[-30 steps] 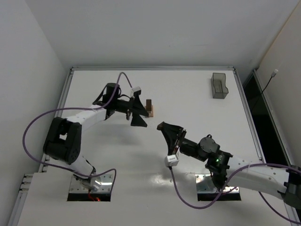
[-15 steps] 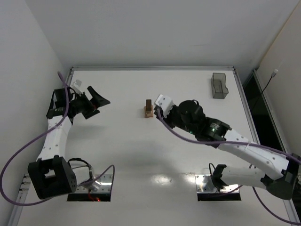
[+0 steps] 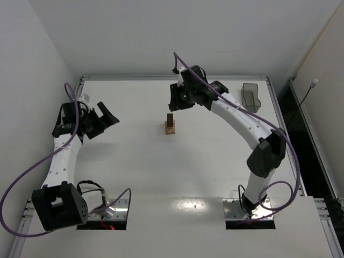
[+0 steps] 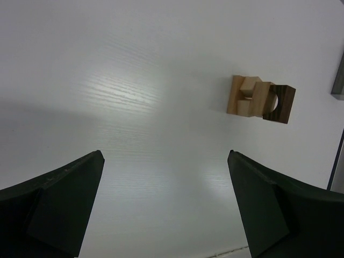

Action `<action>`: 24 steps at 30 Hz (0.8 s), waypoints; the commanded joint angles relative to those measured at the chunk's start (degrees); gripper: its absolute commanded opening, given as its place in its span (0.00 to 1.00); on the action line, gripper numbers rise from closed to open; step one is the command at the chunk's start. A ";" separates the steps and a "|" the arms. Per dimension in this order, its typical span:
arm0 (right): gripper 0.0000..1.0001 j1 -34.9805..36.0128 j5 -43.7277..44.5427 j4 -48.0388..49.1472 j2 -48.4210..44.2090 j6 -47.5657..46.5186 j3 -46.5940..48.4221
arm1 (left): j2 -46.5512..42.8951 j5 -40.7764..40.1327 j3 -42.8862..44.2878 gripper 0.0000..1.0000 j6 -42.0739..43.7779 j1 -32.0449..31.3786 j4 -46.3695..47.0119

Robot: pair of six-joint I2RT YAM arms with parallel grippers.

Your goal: Build the wood block tower

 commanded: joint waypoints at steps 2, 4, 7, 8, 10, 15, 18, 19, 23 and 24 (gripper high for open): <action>0.00 -0.72 3.53 -9.73 7.70 7.39 8.92 | 1.27 -1.32 1.76 1.00 0.85 -0.05 0.70; 0.00 -0.20 5.83 -10.51 9.55 7.39 11.12 | 1.28 -1.32 1.77 1.00 0.85 -0.05 0.70; 0.00 0.33 8.03 -11.05 12.46 7.92 11.74 | 1.81 -1.32 1.77 1.00 0.32 -0.05 0.70; 0.00 0.33 8.64 -11.05 13.07 8.44 11.74 | 1.81 -1.32 1.24 1.00 0.32 -0.05 0.70; 0.00 1.03 9.26 -11.05 14.56 9.32 12.27 | 1.81 -1.32 1.24 1.00 0.32 -0.05 1.32; 0.00 2.79 13.65 -12.19 16.85 15.55 14.46 | 1.81 -1.32 0.19 1.00 0.32 -0.05 1.32; 0.00 3.40 14.18 -12.19 18.34 17.41 16.84 | 1.28 -1.32 -0.34 1.00 -0.21 -0.05 2.45; 0.00 3.41 14.88 -12.19 18.87 17.93 17.63 | 1.28 -0.80 -1.04 1.00 -0.21 -0.05 2.46; 0.00 4.54 17.61 -12.72 20.19 18.73 18.16 | 1.28 -0.79 -1.05 1.00 -0.21 -0.05 2.46; 0.00 4.55 18.14 -12.72 20.72 18.73 18.16 | 1.28 -0.79 -1.05 1.00 -0.21 -0.05 2.46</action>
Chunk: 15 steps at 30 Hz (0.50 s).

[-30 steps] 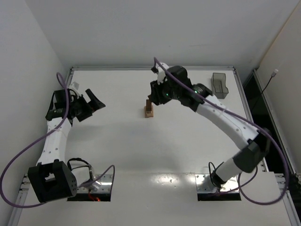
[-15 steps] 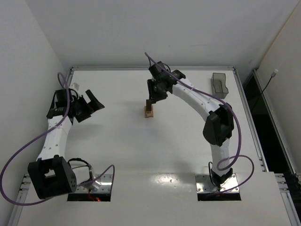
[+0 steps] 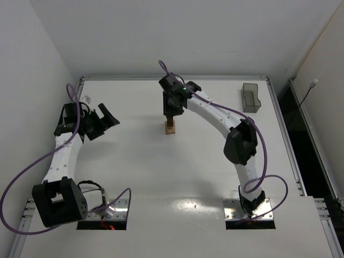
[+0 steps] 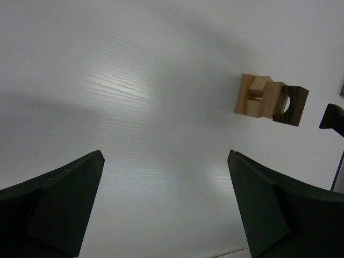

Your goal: Build the wood block tower

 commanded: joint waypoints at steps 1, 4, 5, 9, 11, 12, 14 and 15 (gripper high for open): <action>0.00 0.61 3.80 -0.28 1.09 2.56 2.12 | -0.73 0.22 -0.06 1.00 -0.14 -0.05 1.63; 0.00 0.61 4.33 -0.28 2.32 2.56 2.12 | -1.25 0.22 -0.06 1.00 -0.14 -0.05 1.63; 0.00 0.09 4.33 -0.28 2.32 2.56 2.12 | -1.26 0.74 -0.58 1.00 -0.14 -0.05 1.63; 0.00 0.09 4.34 0.86 2.94 2.56 2.12 | -1.26 1.27 -0.59 1.00 -0.14 -0.05 2.16; 0.00 0.09 4.33 0.86 3.47 2.56 2.64 | -1.26 1.27 -0.59 1.00 -0.14 -0.05 2.16; 0.00 0.09 4.33 1.38 3.47 2.03 3.17 | -1.26 1.79 -0.59 1.00 -0.14 -0.05 2.16; 0.00 0.09 3.81 1.39 3.99 2.03 3.17 | -1.26 1.80 -0.59 1.00 -0.14 -0.05 2.16; 0.00 0.09 3.81 1.39 3.99 2.03 3.17 | -1.26 1.80 -0.59 1.00 -0.14 -0.05 2.16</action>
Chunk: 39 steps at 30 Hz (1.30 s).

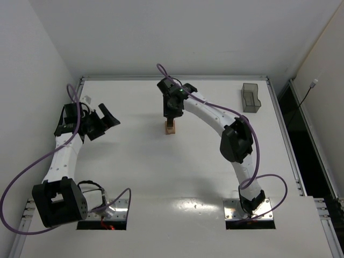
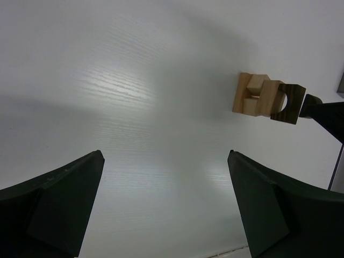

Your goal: Build the wood block tower

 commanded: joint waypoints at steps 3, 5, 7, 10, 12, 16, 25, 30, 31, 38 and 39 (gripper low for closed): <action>0.00 -0.61 -0.15 1.87 0.84 -0.14 3.20 | -1.21 0.99 -0.15 1.00 -0.67 -0.05 1.59; 0.00 -0.61 -0.77 2.40 0.85 -0.67 3.20 | -1.21 0.99 -0.15 1.00 -0.67 -0.05 1.59; 0.02 -0.61 -0.77 2.40 0.85 -0.67 3.20 | -1.21 0.99 -0.15 1.00 -0.67 -0.05 1.59; 0.06 -0.61 -0.25 2.40 0.85 -1.19 3.20 | -1.21 0.99 -0.15 1.00 -0.67 -0.05 1.59; 0.07 -0.61 -0.24 2.40 0.85 -1.19 3.20 | -1.21 0.99 -0.15 1.00 -0.67 -0.05 1.59; 0.07 -1.14 -0.24 2.40 0.85 -1.19 3.20 | -0.69 0.99 -0.15 1.00 -0.67 -0.05 1.59; 0.12 -1.14 -1.91 2.92 1.90 -1.72 3.20 | -0.69 1.52 -0.67 1.00 -0.67 -0.05 1.59; 0.12 -1.14 -2.44 2.92 1.90 -1.72 3.20 | -0.69 2.04 -0.68 1.00 -0.67 -0.05 2.11; 0.12 -1.14 -2.44 2.92 1.90 -1.72 3.20 | -0.69 2.04 -0.68 1.00 -0.67 -0.05 2.11; 0.41 -1.14 -1.91 2.92 1.90 -2.34 2.67 | -0.69 2.04 -0.68 1.00 -0.67 -0.05 2.11; 0.45 -1.14 -1.39 2.92 1.90 -2.34 2.67 | -0.69 2.04 -0.68 1.00 -0.67 -0.05 2.11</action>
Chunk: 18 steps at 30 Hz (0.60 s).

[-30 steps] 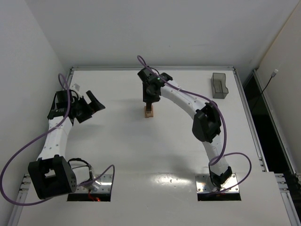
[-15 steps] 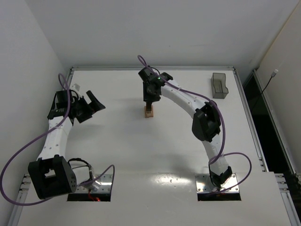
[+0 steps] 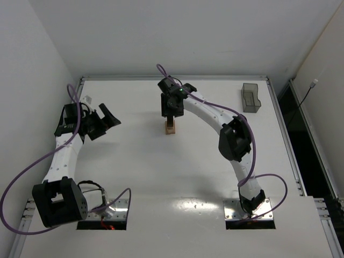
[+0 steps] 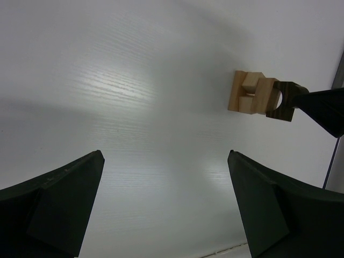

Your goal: Build the wood block tower

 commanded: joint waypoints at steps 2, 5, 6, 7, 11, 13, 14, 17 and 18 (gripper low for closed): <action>0.50 -0.20 0.36 1.20 -0.15 -0.44 1.86 | -0.69 0.69 -0.33 1.00 -0.45 -0.05 1.44; 0.62 -0.20 -0.42 1.73 -0.15 -1.48 1.86 | -0.69 0.69 -0.86 1.00 -0.45 -0.05 1.44; 0.62 -0.20 -0.43 2.33 -0.15 -2.19 1.86 | -0.69 0.69 -0.86 1.00 -0.45 -0.05 1.44; 0.62 0.32 -0.43 2.34 -0.76 -2.80 1.86 | -1.30 0.69 -0.86 1.00 -0.45 -0.05 1.44; 0.74 0.33 -0.96 3.48 -4.71 -5.45 1.08 | -2.61 1.47 -1.38 1.00 0.60 -0.05 1.44; 0.82 0.33 -0.95 5.15 -9.62 -7.90 -2.61 | -4.10 2.44 -1.38 1.00 3.23 -0.05 1.44; 0.84 0.33 -0.95 5.76 -11.21 -9.21 -3.84 | -4.64 2.97 -1.38 1.00 4.28 -0.05 1.44; 0.89 -0.37 -0.43 6.99 -18.50 -12.91 -11.81 | -5.26 1.75 -0.15 1.00 8.07 -1.72 -0.06; 0.93 -1.25 -0.43 7.96 -20.52 -15.96 -13.59 | -5.26 0.79 0.54 1.00 9.21 -2.59 -0.84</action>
